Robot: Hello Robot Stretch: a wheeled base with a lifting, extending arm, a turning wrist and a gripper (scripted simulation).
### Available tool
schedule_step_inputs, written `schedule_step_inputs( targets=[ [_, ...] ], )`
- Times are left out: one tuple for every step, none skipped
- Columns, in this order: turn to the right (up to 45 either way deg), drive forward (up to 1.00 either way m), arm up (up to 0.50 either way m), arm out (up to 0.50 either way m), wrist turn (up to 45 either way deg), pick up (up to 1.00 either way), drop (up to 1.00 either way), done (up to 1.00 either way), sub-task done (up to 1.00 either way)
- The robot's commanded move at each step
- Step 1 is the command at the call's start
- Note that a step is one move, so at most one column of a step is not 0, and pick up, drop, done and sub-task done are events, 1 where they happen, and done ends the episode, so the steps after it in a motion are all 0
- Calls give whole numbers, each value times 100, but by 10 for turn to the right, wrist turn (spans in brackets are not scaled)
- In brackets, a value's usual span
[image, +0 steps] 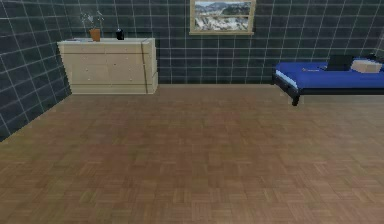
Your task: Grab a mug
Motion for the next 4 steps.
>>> schedule_step_inputs(
  targets=[
    [0, 0, 50, 0, 0, 0, 0, 0, 0],
    [0, 0, 24, 0, 0, 0, 0, 0, 0],
    [0, 0, 0, 46, 0, 0, 0, 0, 0],
    [0, 0, 0, 0, 450, 0, 0, 0, 0]
  ],
)
